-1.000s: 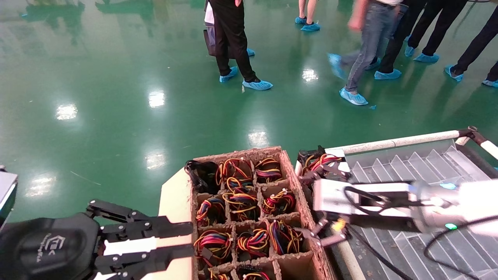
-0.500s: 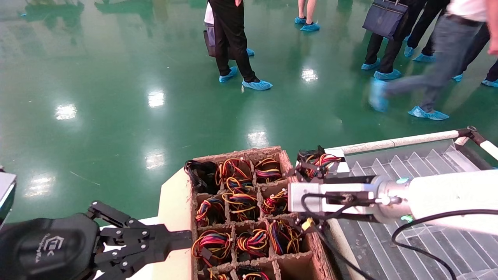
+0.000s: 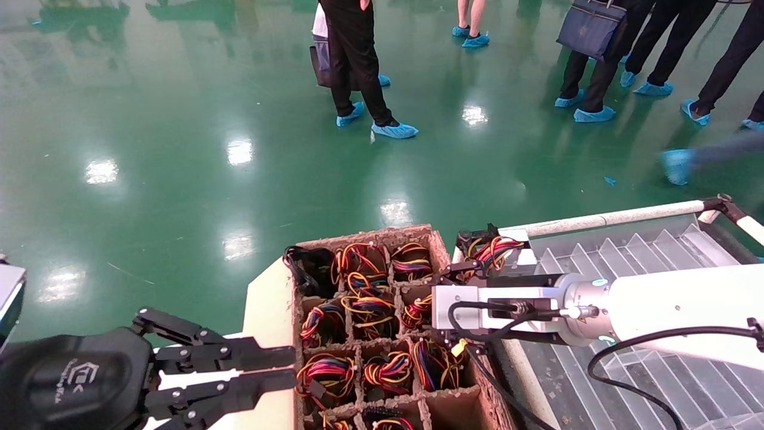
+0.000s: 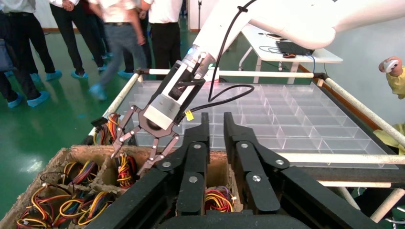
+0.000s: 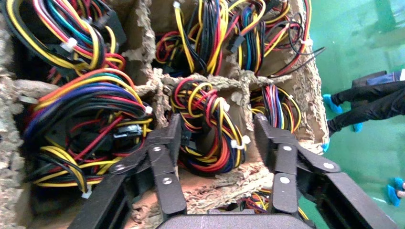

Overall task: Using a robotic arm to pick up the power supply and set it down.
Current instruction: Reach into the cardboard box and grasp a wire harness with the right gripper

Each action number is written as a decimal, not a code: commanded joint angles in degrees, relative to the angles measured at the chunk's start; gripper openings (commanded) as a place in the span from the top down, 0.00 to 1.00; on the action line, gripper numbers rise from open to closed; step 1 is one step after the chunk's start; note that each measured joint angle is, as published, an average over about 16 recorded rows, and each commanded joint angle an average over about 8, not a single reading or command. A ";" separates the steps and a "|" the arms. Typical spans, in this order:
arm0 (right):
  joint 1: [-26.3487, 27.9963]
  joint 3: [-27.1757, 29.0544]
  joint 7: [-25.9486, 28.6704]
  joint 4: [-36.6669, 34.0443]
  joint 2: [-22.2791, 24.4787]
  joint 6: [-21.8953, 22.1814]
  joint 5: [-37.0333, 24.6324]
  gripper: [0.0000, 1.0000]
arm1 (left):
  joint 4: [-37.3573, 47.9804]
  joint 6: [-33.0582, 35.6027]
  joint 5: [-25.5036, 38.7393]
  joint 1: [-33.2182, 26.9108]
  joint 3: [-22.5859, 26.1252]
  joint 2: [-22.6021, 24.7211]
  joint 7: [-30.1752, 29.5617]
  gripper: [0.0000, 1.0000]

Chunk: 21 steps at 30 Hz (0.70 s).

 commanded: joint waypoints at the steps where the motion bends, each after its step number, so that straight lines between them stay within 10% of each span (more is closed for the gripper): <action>1: 0.00 -0.06 0.02 -0.18 -0.12 0.24 -0.35 1.00 | 0.00 0.00 0.00 0.00 0.00 0.00 0.00 0.00; 21: -0.13 0.53 2.15 0.11 -0.29 -0.50 1.48 1.00 | 0.00 0.00 -0.01 0.00 0.01 0.00 0.01 0.00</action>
